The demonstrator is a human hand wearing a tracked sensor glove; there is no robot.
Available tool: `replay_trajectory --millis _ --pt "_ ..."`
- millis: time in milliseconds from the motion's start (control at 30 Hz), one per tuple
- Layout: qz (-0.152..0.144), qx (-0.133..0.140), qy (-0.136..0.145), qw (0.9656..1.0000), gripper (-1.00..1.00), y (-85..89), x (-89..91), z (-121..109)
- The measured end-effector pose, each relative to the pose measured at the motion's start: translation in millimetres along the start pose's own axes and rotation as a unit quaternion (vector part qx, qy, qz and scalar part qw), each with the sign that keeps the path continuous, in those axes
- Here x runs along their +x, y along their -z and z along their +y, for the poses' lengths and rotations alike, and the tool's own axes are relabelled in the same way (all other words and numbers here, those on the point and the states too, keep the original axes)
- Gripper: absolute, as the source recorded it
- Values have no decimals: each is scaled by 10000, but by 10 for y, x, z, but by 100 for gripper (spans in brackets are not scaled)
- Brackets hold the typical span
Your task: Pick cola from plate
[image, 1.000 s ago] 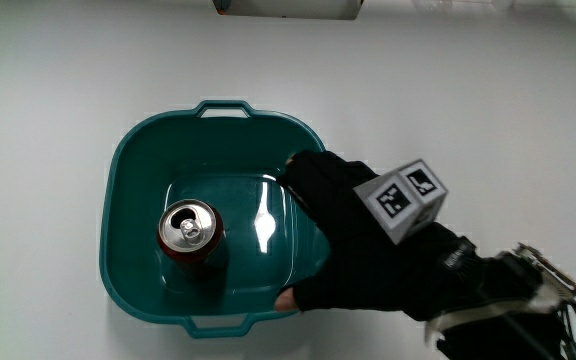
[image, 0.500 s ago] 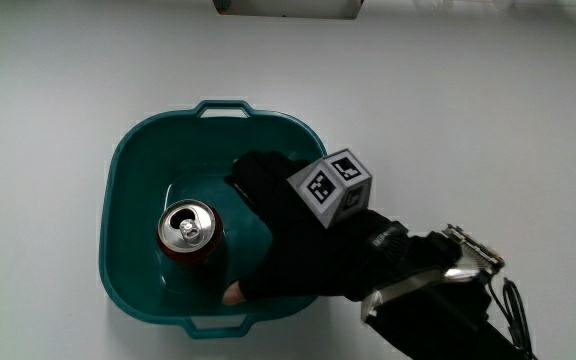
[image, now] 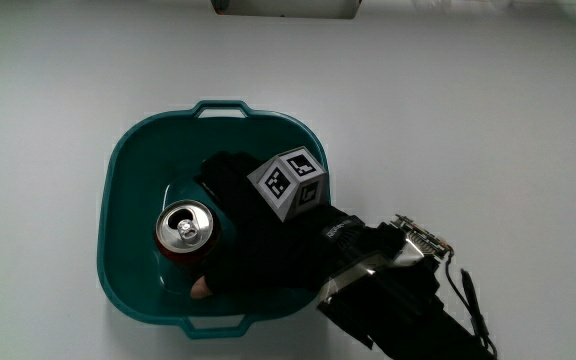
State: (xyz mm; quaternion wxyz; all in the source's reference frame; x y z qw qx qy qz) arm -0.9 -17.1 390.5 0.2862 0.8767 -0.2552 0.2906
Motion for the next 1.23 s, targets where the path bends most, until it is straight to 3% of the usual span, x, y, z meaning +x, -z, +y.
replay_trajectory --millis 100,333,400,467,500,533,567,600,700,900,1233 --pt "-70 68 -12 10000 0 33 10 15" --pt "85 331 -130 9993 0 36 60 15" --pt "230 453 -206 9985 12 37 91 17" --pt "173 547 -231 9981 24 11 85 11" --pt "303 498 -202 9981 29 31 110 25" --pt "157 594 -226 9979 35 0 73 11" --pt "263 527 -280 9979 41 37 103 28" --pt "213 680 -252 9971 47 11 78 12" --pt "354 688 -216 9968 65 54 129 30" --pt "448 801 -396 9950 100 -27 90 -18" --pt "670 1122 -566 9898 100 -225 54 -128"
